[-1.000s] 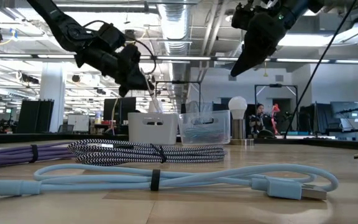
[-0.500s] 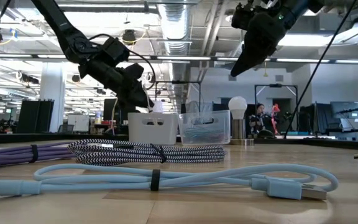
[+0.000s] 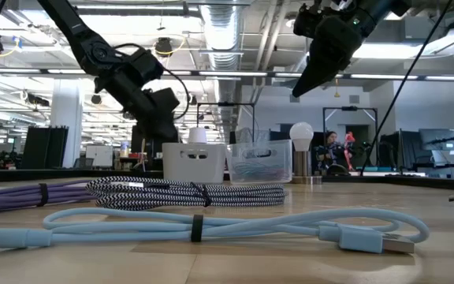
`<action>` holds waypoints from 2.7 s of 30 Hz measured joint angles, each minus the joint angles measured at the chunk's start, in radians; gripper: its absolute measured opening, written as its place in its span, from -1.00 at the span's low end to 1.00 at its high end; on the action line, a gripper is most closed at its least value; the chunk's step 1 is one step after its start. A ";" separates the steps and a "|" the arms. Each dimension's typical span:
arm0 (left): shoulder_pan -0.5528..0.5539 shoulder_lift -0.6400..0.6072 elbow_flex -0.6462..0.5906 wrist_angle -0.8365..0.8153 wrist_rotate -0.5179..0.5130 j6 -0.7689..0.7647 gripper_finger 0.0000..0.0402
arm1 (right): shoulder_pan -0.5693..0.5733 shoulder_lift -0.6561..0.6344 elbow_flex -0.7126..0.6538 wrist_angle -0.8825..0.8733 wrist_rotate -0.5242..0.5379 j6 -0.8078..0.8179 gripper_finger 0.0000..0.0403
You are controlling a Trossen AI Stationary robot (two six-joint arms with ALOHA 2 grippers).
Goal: Pick & Place USB Port
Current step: Put the yellow charger cable into the white bin, then put the purple charger cable into the white bin
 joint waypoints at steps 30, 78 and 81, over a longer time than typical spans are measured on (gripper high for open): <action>-0.008 0.000 0.165 -0.199 -0.233 0.188 0.14 | -0.030 0.000 0.000 0.002 0.003 -0.011 -0.54; -0.451 -0.664 -0.160 -0.426 0.006 -0.184 -0.32 | -0.052 -0.140 0.000 -0.231 0.125 -0.040 -0.54; -0.504 -0.673 -0.203 -0.416 0.021 -0.357 -0.34 | -0.053 -0.171 0.000 -0.232 0.165 -0.016 -0.54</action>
